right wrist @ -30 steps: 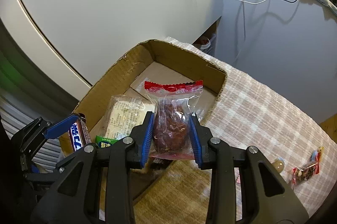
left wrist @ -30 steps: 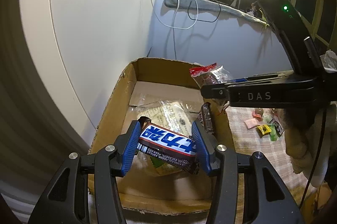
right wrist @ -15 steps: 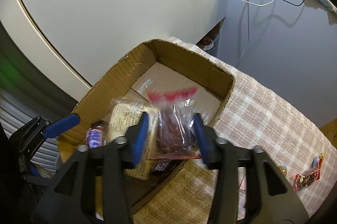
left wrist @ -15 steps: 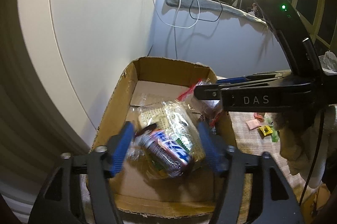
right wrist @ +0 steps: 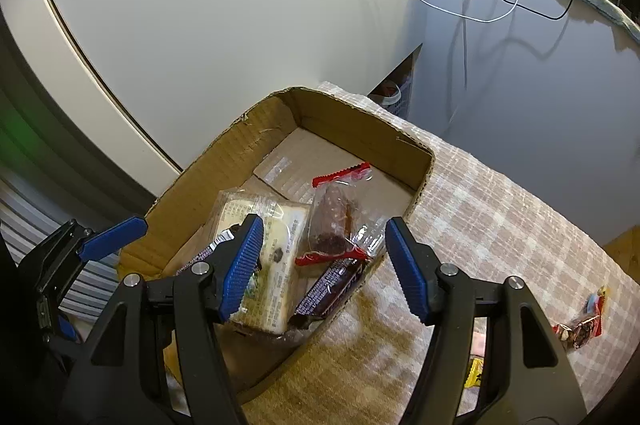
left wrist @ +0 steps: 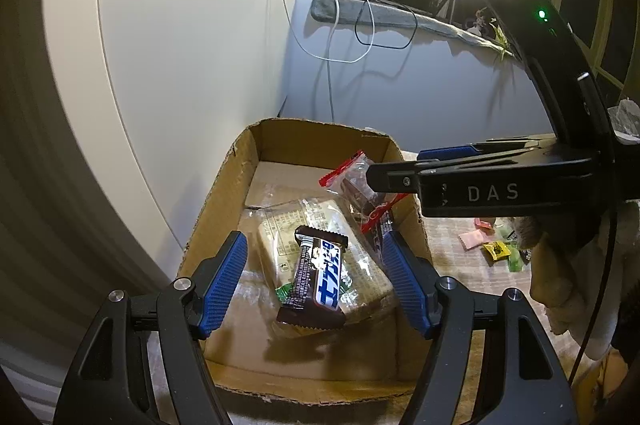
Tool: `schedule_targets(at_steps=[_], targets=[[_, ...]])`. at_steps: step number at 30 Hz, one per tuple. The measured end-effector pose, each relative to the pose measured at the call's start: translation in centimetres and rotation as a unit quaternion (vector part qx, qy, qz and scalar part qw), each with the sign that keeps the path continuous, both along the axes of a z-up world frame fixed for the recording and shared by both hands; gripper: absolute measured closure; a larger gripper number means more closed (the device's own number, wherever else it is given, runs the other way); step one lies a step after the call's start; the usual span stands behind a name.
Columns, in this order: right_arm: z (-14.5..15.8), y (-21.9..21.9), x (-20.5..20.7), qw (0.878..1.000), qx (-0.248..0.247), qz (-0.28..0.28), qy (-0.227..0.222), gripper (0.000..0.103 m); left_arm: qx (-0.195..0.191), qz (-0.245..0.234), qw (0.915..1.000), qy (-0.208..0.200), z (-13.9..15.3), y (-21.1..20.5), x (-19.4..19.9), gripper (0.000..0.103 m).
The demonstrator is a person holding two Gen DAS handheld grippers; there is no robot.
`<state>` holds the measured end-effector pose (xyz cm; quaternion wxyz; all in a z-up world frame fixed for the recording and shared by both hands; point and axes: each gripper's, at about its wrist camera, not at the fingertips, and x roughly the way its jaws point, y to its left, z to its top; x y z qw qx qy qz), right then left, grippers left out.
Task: Organize snacks
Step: 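Open the left tool over the box while the right tool releases the pastry, then move both tools back over the remaining snacks on the table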
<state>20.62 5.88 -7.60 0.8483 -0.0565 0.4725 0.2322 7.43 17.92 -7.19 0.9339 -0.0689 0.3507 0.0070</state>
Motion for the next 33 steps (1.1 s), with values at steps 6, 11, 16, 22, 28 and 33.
schedule_targets(at_steps=[6, 11, 16, 22, 28, 33], targets=[[0.5, -0.9, -0.6, 1.0, 0.0, -0.005, -0.004, 0.037, 0.001, -0.002, 1.0, -0.005, 0.4, -0.6, -0.5, 0.033], [1.0, -2.1, -1.2, 1.0, -0.001, -0.013, -0.01, 0.027, 0.0, -0.003, 0.9999, -0.011, 1.0, -1.2, -1.0, 0.033], [1.4, -3.5, -1.7, 1.0, -0.009, -0.024, -0.01, 0.026, -0.004, -0.009, 0.9999, -0.013, 1.4, -2.0, -1.2, 0.033], [1.9, -6.9, -2.7, 0.999, -0.01, -0.044, -0.013, 0.016, -0.011, -0.025, 0.9996, -0.012, 1.6, -3.9, -1.1, 0.033], [2.5, -12.2, -4.3, 0.997, -0.017, -0.067, -0.022, 0.015, -0.025, -0.052, 0.9983, -0.01, 1.5, -6.9, -0.6, 0.033], [2.7, -17.4, -5.6, 0.995, -0.032, -0.09, -0.04, 0.016, -0.025, -0.085, 0.9961, -0.002, 0.9, -10.3, 0.2, 0.033]])
